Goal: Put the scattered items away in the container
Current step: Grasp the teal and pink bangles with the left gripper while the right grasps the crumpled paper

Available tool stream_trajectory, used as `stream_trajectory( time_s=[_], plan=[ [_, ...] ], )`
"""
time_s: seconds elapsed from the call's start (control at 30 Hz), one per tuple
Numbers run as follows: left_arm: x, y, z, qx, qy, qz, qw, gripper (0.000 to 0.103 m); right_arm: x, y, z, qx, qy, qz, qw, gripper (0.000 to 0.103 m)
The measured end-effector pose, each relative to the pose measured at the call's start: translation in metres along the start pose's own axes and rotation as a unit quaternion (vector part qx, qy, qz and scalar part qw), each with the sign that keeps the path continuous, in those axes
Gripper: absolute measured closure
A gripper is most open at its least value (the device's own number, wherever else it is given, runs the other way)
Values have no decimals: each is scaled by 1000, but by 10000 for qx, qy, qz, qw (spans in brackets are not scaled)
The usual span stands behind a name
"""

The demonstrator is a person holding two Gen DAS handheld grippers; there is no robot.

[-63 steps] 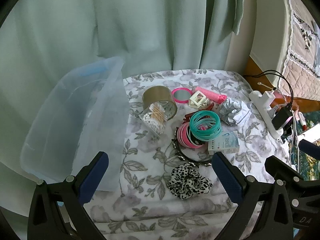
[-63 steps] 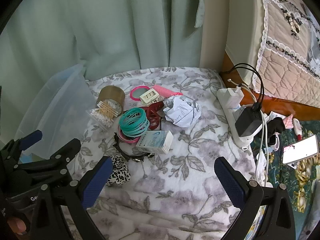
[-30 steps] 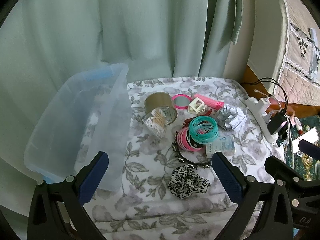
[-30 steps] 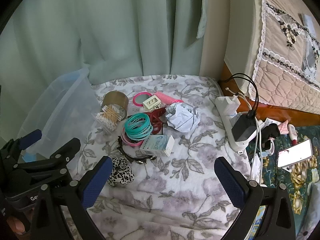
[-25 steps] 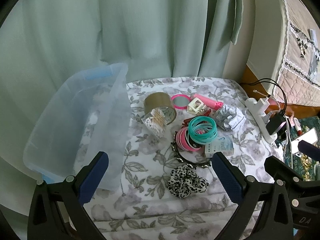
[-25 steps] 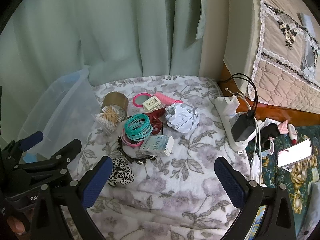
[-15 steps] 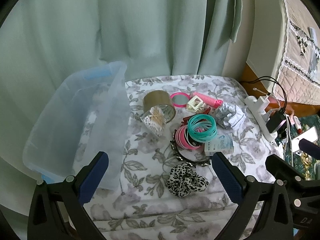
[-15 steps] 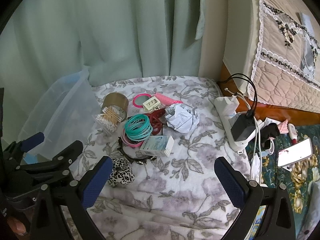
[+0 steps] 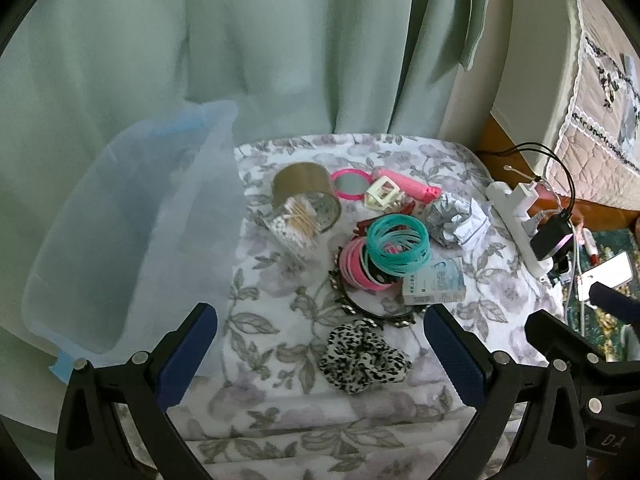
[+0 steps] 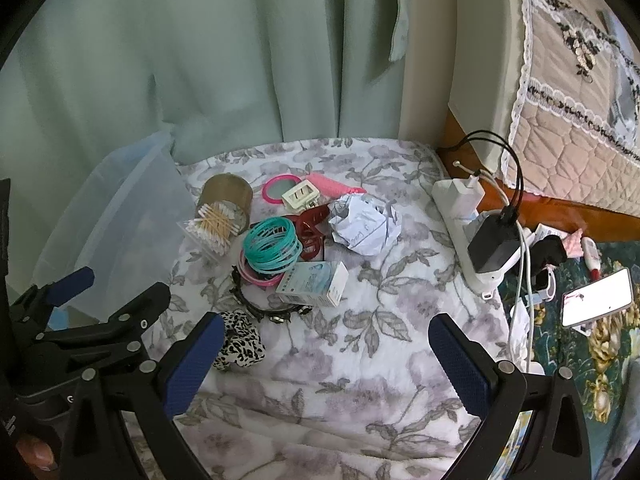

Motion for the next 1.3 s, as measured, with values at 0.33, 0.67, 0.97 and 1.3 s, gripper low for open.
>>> stream_trajectory(
  time_s=[0.33, 0.67, 0.97, 1.3],
  plan=[
    [2, -33, -12, 59, -110, 290, 9995, 0, 10, -31, -12, -233, -186, 293, 9991, 0],
    [-5, -91, -37, -25, -353, 578, 9977, 1, 2, -79, -45, -153, -549, 564, 9968, 0],
    [-14, -146, -62, -5, -517, 758, 9958, 1, -19, -136, -71, -117, -738, 772, 9942, 0],
    [-22, -170, -62, 269, -301, 861, 9955, 28, -38, -189, -86, -167, -994, 797, 9917, 1]
  ],
)
Point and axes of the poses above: each gripper's, at about its wrist camera, not at the fingertips, and y roughly against the way its jaws point, z to its left, x to its underside, the point moved 8 cm from there along -y, roughly the way its jaws point, and after that the axes turned 12 degrees about y, right-handed, at the moved point
